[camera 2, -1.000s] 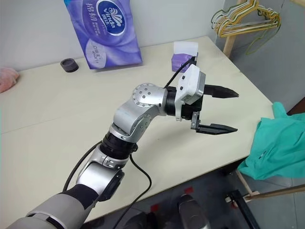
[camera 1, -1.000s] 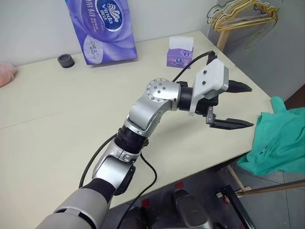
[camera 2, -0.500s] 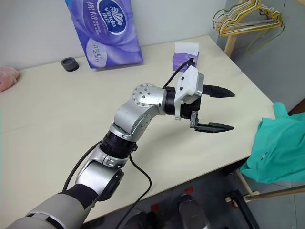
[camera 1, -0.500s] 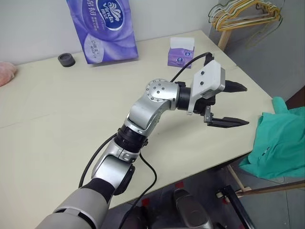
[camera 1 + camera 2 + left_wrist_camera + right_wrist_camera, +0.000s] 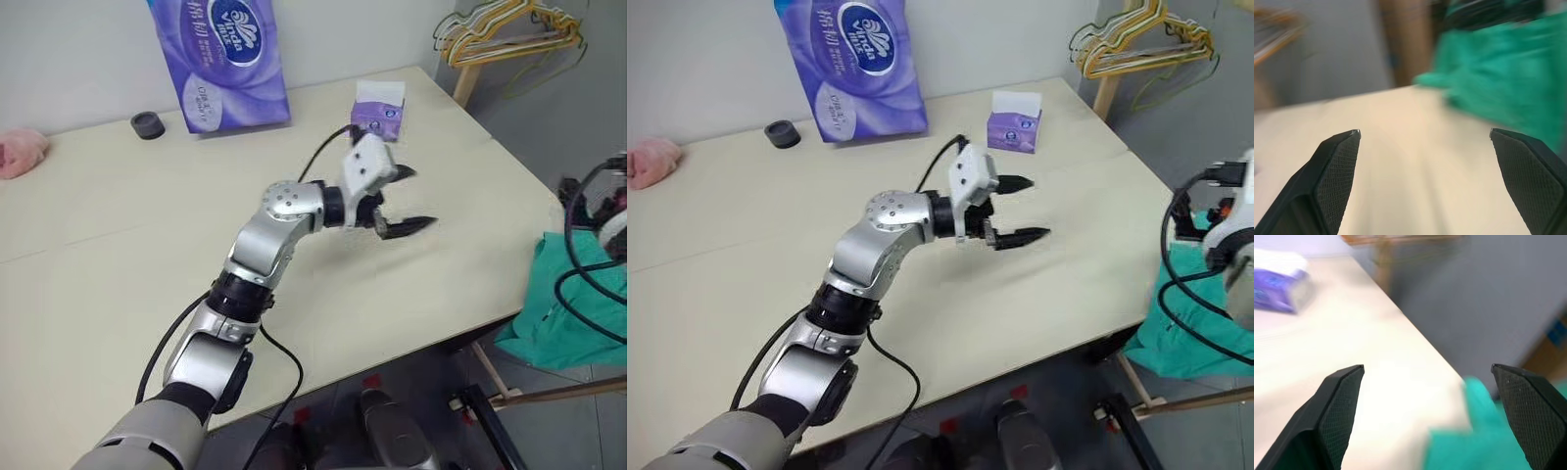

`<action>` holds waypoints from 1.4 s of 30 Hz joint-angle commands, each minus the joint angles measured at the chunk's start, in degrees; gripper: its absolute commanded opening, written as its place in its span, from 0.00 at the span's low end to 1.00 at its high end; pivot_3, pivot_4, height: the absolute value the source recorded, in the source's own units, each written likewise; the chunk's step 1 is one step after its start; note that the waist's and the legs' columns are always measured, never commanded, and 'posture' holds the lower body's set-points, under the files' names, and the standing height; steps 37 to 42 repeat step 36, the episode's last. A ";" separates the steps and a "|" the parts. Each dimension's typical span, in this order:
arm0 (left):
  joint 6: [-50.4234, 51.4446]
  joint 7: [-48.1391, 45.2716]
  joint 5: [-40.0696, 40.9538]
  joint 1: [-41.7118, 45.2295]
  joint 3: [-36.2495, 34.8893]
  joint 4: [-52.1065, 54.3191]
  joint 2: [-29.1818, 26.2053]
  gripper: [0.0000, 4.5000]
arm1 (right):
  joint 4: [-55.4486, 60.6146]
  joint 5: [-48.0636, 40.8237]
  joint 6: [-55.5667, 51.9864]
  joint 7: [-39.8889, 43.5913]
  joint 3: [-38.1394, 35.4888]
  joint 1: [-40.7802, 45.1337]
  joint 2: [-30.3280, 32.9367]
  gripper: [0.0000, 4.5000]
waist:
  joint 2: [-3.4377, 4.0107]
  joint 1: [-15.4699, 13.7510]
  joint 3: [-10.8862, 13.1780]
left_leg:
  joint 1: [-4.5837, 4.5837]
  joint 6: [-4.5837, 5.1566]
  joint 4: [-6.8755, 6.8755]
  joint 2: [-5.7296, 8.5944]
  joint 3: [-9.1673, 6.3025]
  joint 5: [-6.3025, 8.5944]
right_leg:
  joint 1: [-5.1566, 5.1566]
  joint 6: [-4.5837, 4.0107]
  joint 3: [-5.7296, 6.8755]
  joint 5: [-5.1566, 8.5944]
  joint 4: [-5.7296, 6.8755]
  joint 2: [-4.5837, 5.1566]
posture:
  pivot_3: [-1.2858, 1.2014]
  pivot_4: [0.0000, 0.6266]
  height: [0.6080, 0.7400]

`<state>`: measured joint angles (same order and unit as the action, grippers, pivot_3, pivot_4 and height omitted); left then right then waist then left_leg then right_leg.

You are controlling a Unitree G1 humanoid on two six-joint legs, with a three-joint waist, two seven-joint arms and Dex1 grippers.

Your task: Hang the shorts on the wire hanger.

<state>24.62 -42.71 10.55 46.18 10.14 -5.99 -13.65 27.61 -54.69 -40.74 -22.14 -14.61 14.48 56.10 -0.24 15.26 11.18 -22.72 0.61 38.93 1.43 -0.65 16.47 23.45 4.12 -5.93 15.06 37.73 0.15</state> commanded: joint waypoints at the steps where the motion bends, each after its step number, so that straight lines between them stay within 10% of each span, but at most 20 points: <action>1: 1.44 12.15 -3.54 -4.12 -5.60 2.77 -0.17 1.00 | -5.03 14.59 12.46 12.71 9.14 2.38 -5.12 0.98 | -0.03 -1.40 -0.01 | -0.01 -0.03 0.04 0.00 -0.05 -0.03 | 0.03 -0.04 0.03 -0.03 0.13 0.02 | 0.45 0.19 1.00; 17: -7.13 41.70 -11.27 -25.61 -18.94 5.32 2.57 1.00 | -33.20 36.82 29.02 35.88 25.20 14.54 -37.62 0.98 | -1.20 -12.92 -2.72 | -0.36 -0.78 0.07 -0.04 -0.46 -0.51 | 0.60 -0.93 0.61 -0.78 0.47 0.42 | 0.53 0.10 1.00; 42: -9.12 39.07 -7.43 -27.83 -18.84 5.34 3.93 1.00 | -31.81 43.85 28.65 36.12 21.04 9.30 -44.09 0.98 | -1.62 -15.31 -5.63 | -0.09 -0.68 0.04 -0.07 -0.47 -0.72 | 0.49 -1.34 0.75 -1.01 0.80 0.25 | 0.55 0.07 1.00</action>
